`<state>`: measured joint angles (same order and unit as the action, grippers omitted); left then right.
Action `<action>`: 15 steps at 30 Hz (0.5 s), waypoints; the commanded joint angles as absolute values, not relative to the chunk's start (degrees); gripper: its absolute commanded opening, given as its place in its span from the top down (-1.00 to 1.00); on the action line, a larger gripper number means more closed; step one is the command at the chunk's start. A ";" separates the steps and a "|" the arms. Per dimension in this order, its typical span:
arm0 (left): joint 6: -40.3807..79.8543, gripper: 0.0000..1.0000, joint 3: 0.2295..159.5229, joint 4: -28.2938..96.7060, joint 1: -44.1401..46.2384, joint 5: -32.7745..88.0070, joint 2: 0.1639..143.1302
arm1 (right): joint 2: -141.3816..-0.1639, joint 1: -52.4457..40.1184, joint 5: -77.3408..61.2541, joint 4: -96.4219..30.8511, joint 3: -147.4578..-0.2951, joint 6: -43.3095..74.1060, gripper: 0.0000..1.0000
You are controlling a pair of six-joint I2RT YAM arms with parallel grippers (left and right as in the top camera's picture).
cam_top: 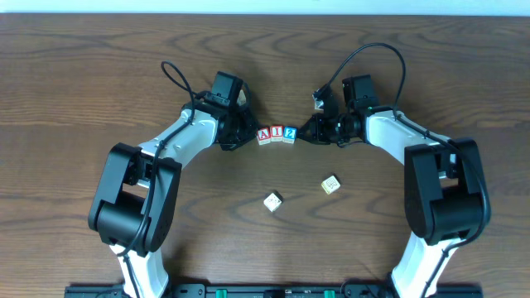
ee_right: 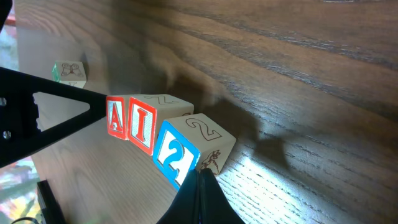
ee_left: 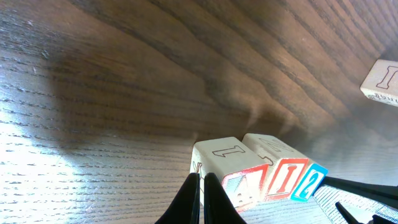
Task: Spell out Ai2
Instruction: 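Press both grippers inward against the row ends to close gaps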
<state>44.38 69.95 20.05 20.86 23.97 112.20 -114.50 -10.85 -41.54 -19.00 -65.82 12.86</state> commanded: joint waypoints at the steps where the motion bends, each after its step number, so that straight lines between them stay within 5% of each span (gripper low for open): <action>1: 45.30 0.88 69.84 19.55 21.04 23.90 113.73 | -115.55 -11.33 -42.04 -19.07 -65.60 13.28 0.97; 15: 45.87 0.88 69.89 15.75 21.02 25.58 115.35 | -115.55 -11.33 -42.48 -18.81 -65.60 12.58 0.97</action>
